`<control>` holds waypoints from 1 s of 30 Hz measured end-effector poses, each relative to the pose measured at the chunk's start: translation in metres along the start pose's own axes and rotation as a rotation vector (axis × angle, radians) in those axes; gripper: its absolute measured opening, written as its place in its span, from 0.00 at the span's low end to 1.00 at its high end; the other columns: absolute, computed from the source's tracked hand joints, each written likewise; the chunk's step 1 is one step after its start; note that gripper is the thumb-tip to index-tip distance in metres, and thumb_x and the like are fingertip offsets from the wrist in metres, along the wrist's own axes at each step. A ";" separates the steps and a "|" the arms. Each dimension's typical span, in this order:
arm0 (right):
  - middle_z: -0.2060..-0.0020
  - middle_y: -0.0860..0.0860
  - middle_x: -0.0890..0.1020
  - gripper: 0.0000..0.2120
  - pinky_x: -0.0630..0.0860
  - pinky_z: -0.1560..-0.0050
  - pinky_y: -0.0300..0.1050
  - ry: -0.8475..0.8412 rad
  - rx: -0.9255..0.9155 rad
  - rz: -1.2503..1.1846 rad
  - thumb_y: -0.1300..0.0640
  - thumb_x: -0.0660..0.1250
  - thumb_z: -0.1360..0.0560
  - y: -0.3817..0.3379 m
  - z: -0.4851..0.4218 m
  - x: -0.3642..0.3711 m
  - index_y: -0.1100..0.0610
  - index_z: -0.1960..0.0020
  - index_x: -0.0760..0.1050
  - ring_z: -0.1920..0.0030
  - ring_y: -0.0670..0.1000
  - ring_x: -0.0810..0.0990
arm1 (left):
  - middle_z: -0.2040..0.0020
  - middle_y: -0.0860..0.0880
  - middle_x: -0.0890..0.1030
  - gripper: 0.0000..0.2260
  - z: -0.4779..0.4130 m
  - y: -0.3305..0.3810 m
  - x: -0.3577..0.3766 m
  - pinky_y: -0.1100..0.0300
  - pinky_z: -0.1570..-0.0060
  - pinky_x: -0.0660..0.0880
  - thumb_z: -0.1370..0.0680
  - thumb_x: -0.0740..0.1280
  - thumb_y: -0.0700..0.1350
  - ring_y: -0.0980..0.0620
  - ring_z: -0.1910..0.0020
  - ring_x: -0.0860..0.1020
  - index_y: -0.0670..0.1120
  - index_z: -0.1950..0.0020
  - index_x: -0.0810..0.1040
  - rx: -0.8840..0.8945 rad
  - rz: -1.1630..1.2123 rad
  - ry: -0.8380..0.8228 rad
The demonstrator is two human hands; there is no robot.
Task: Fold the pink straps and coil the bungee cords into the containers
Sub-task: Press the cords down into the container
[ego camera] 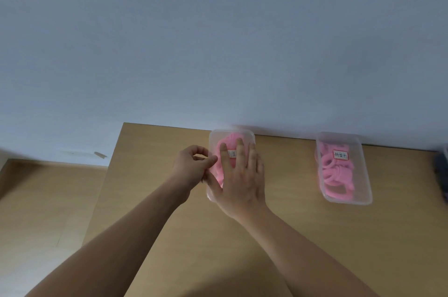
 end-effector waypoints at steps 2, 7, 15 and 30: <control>0.21 0.61 0.56 0.38 0.58 0.27 0.64 -0.014 -0.041 0.037 0.30 0.46 0.22 0.005 0.000 -0.002 0.50 0.19 0.55 0.23 0.67 0.54 | 0.66 0.45 0.83 0.07 0.001 0.000 0.000 0.53 0.66 0.79 0.24 0.77 0.40 0.48 0.70 0.78 0.41 0.51 0.80 0.009 -0.005 -0.007; 0.21 0.62 0.51 0.39 0.50 0.23 0.64 -0.030 -0.093 0.037 0.29 0.48 0.22 0.012 -0.004 0.002 0.50 0.19 0.51 0.22 0.68 0.47 | 0.67 0.46 0.82 0.08 -0.001 0.005 0.000 0.54 0.67 0.79 0.24 0.77 0.40 0.50 0.74 0.78 0.40 0.50 0.79 0.009 -0.040 -0.020; 0.21 0.62 0.36 0.52 0.38 0.23 0.62 -0.046 -0.118 -0.009 0.18 0.41 0.31 0.014 -0.006 0.013 0.49 0.18 0.41 0.22 0.62 0.30 | 0.64 0.47 0.84 0.08 -0.003 0.006 -0.002 0.53 0.65 0.80 0.25 0.78 0.42 0.48 0.67 0.82 0.42 0.53 0.80 -0.013 -0.058 -0.028; 0.22 0.64 0.34 0.58 0.42 0.23 0.66 -0.095 -0.221 0.047 0.16 0.46 0.35 0.022 0.000 0.008 0.52 0.19 0.36 0.23 0.63 0.29 | 0.62 0.45 0.81 0.09 0.006 0.014 0.000 0.54 0.66 0.81 0.23 0.76 0.41 0.49 0.67 0.80 0.39 0.49 0.79 0.011 -0.089 -0.037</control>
Point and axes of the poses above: each hand's wrist, its own z-axis away from the middle knuckle, its own x-axis out of the palm, y = z × x, the point moved 2 cm from there along -z, towards the middle knuckle
